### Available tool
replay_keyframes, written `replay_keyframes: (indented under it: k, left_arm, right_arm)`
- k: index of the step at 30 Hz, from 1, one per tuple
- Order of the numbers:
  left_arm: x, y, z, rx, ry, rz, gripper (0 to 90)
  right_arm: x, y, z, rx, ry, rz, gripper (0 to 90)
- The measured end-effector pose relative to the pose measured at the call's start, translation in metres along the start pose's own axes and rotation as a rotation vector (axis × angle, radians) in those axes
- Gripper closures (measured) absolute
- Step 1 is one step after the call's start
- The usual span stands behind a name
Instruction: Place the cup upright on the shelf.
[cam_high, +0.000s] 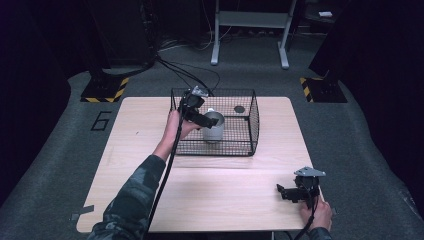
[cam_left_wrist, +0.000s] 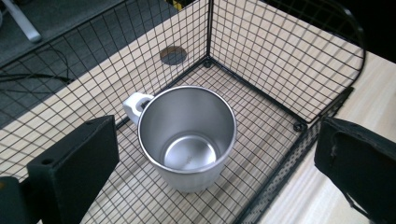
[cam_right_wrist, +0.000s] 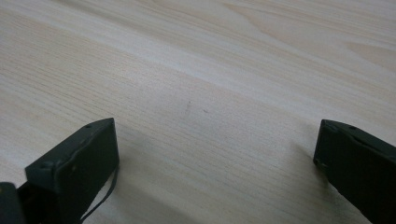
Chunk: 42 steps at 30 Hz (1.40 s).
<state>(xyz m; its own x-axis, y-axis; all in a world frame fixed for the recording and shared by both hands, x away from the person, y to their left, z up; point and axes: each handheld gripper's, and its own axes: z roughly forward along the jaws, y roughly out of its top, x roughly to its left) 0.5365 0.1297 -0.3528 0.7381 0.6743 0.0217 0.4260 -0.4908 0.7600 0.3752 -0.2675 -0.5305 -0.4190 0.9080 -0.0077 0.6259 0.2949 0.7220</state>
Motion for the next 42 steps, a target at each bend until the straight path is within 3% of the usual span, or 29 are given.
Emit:
replay_keyframes:
  k: [9, 12, 20, 26, 36, 42]
  left_arm:
    - [-0.019, -0.016, -0.033, -0.008, 0.045, 0.032, 0.1]
    - [-0.022, -0.021, -0.038, -0.018, 0.042, 0.029, 0.1]
    - [-0.033, -0.058, -0.056, 0.0, 0.055, 0.05, 0.1]
    - [-0.04, -0.082, -0.065, 0.0, 0.057, 0.041, 0.1]
    - [-0.054, -0.151, -0.073, 0.025, 0.076, 0.008, 0.1]
    - [-0.046, -0.198, -0.071, 0.067, 0.077, -0.053, 0.1]
  right_arm:
    - [0.0, 0.0, 0.0, 0.0, 0.0, -0.001, 0.0]
    - [0.0, 0.0, 0.0, 0.0, 0.0, -0.001, 0.0]
    - [0.0, 0.0, 0.0, 0.0, 0.0, -0.001, 0.0]
    - [0.0, 0.0, 0.0, 0.0, 0.0, -0.001, 0.0]
    - [0.0, 0.0, 0.0, 0.0, -0.001, -0.002, 0.0]
    - [0.0, 0.0, 0.0, -0.001, -0.001, -0.002, 0.0]
